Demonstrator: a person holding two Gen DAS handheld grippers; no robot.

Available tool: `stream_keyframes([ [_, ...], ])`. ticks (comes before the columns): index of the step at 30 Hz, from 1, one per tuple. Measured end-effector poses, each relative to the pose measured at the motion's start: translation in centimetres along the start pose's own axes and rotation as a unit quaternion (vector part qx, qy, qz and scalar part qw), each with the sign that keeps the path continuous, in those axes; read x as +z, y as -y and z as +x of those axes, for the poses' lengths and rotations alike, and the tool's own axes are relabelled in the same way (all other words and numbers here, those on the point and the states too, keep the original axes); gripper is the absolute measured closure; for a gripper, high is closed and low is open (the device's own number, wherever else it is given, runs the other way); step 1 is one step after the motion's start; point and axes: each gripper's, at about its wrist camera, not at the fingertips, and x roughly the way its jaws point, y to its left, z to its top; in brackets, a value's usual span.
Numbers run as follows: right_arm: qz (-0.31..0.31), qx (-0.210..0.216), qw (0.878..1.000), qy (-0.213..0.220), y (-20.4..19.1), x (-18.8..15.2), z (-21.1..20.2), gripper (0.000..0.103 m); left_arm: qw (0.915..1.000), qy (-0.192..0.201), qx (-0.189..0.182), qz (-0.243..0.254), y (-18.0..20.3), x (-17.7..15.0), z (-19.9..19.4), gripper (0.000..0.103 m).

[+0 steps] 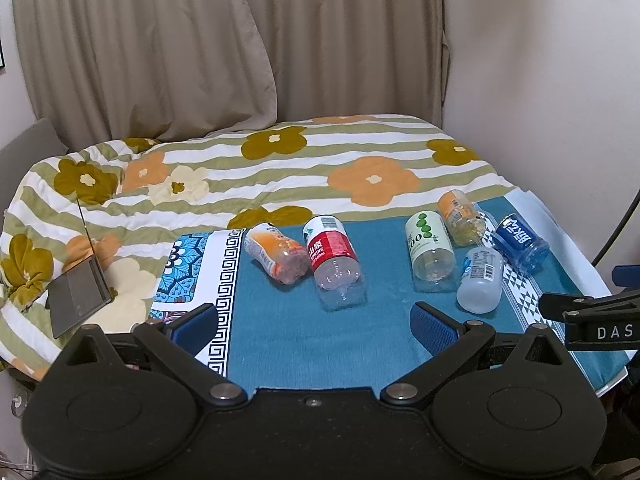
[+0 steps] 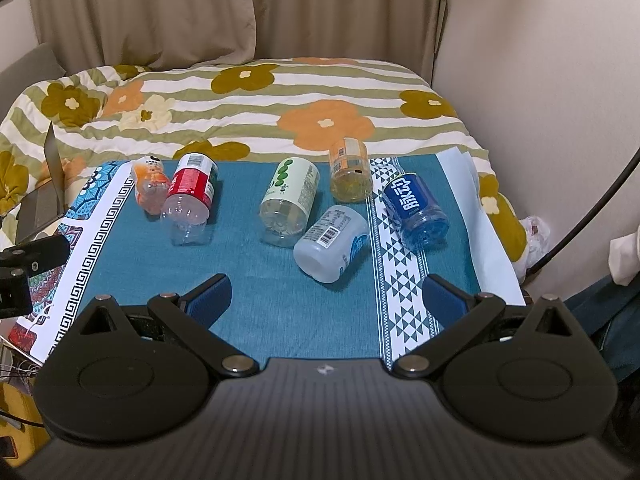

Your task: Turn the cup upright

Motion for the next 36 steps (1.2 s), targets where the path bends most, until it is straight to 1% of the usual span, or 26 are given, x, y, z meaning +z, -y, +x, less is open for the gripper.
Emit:
stream_keyframes([
  [5,0.015,0.004,1.0,-0.014,0.3,0.7,0.6,0.0,0.9999,-0.014,-0.004,-0.004,-0.3,0.6,0.9,0.0],
  [9,0.043,0.006,0.999,-0.029,1.1,1.5,2.0,0.0,0.9995,-0.029,-0.009,-0.002,-0.5,1.1,2.3,0.0],
  [13,0.071,0.0,0.997,-0.044,2.0,2.4,4.8,0.0,0.9989,-0.045,-0.015,0.002,-0.9,1.5,4.4,0.0],
  [18,0.131,-0.009,0.989,-0.063,3.1,3.0,9.4,0.0,0.9968,-0.073,-0.031,0.009,-1.3,1.4,8.0,0.0],
  [24,0.182,-0.022,0.981,-0.069,3.2,3.2,13.6,0.0,0.9934,-0.099,-0.051,0.028,-1.2,1.0,12.1,0.0],
  [29,0.218,-0.023,0.973,-0.07,3.1,3.3,16.1,0.0,0.9907,-0.112,-0.064,0.042,-1.2,0.9,14.2,0.0],
  [32,0.23,-0.026,0.97,-0.074,3.0,3.2,17.2,0.005,0.9891,-0.121,-0.071,0.045,-1.2,0.8,15.1,0.0],
  [35,0.241,-0.026,0.967,-0.079,3.0,2.9,17.9,0.013,0.988,-0.124,-0.075,0.051,-1.1,0.7,15.8,0.0],
  [36,0.246,-0.024,0.966,-0.082,3.0,2.8,18.1,0.017,0.9877,-0.126,-0.076,0.053,-1.1,0.7,16.0,0.0],
])
